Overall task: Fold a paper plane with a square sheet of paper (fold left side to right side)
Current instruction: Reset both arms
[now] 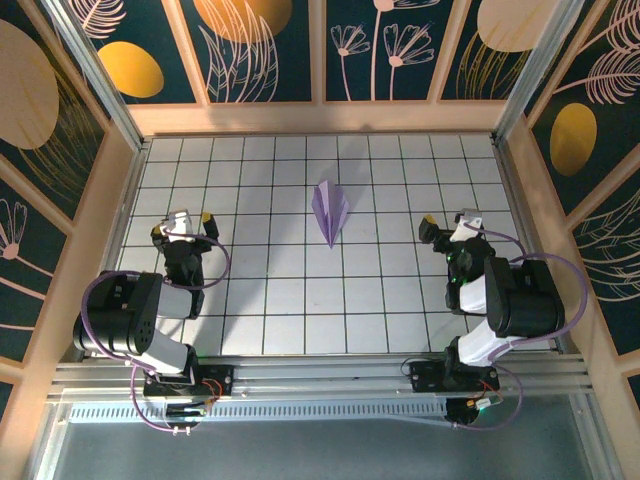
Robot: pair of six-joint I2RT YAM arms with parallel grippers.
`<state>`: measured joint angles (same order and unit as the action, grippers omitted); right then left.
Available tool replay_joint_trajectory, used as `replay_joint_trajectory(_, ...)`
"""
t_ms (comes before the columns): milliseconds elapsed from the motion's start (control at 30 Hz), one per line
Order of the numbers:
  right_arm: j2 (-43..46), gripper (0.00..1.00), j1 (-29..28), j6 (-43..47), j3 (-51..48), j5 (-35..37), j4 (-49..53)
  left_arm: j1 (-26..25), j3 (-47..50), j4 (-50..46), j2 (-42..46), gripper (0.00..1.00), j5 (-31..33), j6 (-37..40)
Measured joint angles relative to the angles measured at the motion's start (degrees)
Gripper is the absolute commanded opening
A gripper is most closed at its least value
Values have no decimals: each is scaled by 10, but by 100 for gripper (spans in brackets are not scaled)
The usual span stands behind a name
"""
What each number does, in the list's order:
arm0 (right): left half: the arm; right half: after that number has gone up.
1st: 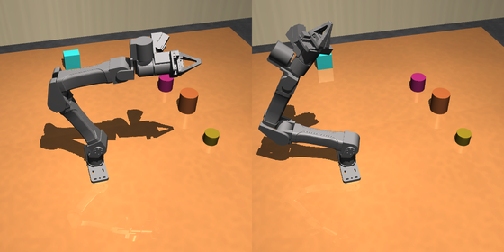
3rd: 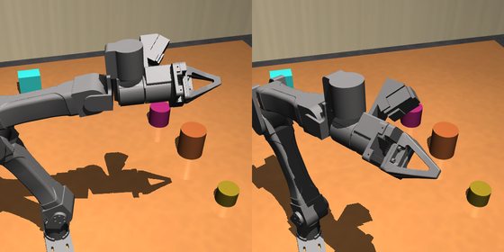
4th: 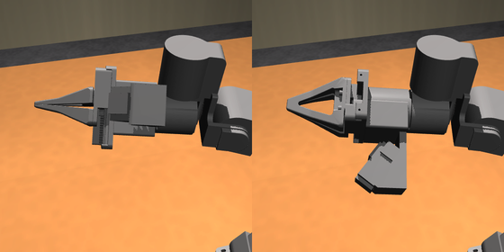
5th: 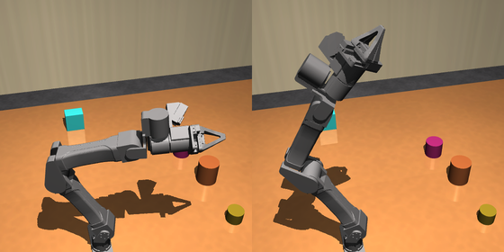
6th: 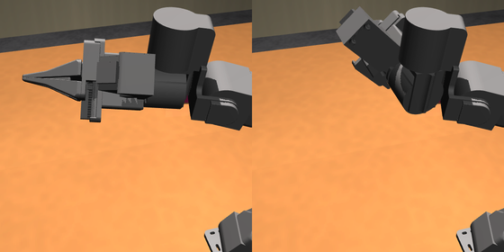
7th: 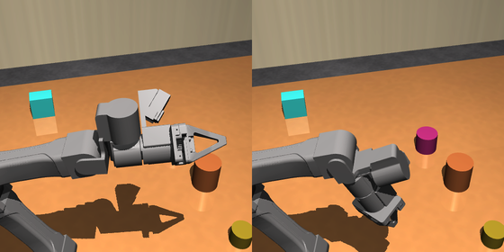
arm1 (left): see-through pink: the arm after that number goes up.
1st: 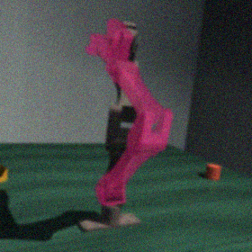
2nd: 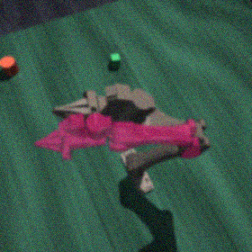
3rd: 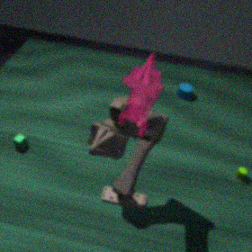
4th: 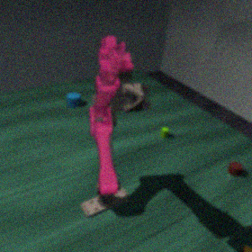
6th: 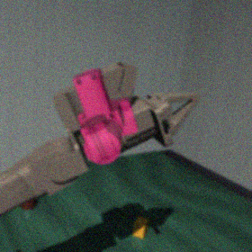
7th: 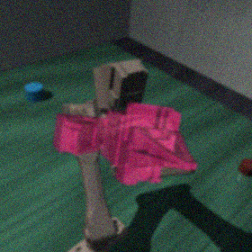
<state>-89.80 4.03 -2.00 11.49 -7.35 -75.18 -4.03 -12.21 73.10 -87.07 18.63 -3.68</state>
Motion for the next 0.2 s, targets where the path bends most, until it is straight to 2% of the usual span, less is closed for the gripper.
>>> replay_joint_trajectory(200, 0, 99, -4, 0, 0, 5, 0, 0, 0, 0, 0, 99, 0, 0)
